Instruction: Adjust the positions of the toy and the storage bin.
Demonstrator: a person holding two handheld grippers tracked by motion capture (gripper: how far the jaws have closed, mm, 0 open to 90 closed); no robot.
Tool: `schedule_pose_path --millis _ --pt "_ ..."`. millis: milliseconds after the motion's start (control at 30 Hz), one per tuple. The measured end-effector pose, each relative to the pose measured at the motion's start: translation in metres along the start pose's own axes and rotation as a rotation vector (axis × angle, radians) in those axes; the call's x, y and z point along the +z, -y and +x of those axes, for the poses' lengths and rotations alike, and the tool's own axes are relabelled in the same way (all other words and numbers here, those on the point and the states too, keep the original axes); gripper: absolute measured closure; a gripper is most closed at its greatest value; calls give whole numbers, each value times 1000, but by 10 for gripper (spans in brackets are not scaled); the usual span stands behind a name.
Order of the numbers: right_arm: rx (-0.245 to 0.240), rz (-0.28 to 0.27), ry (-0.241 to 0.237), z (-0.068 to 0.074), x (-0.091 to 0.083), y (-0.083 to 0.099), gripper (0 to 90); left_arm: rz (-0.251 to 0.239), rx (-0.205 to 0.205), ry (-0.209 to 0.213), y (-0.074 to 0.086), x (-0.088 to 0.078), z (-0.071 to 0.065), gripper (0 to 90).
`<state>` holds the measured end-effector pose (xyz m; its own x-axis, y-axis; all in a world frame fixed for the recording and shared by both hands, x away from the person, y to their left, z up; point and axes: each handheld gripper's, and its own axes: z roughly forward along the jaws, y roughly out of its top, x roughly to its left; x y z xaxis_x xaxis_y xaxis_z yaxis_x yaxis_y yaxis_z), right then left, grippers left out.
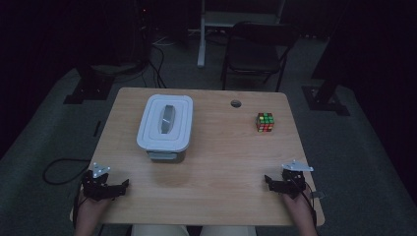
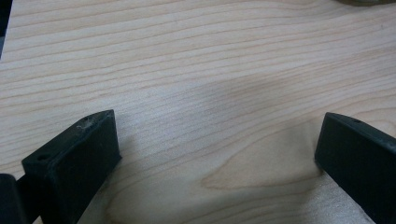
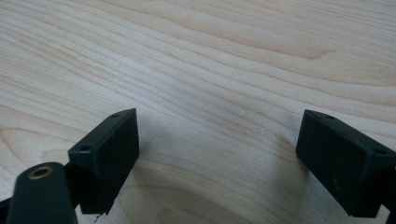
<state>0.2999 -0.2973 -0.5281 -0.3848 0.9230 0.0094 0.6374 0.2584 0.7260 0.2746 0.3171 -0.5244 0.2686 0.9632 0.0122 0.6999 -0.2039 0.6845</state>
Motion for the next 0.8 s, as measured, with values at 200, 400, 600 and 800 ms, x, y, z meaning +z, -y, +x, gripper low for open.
schedule_pose_path --millis 200,400,600,800 --pt "1 0 0 0 0 0 132 1 3 1 0 0 0 6" --pt "5 -2 0 0 0 0 136 1 -10 -10 -1 1 -1 6" --pt "8 3 7 -1 2 -2 129 -1 -17 -11 -3 2 -1 6" --pt "30 1 34 3 9 -9 135 -18 -4 5 -9 5 -2 6"
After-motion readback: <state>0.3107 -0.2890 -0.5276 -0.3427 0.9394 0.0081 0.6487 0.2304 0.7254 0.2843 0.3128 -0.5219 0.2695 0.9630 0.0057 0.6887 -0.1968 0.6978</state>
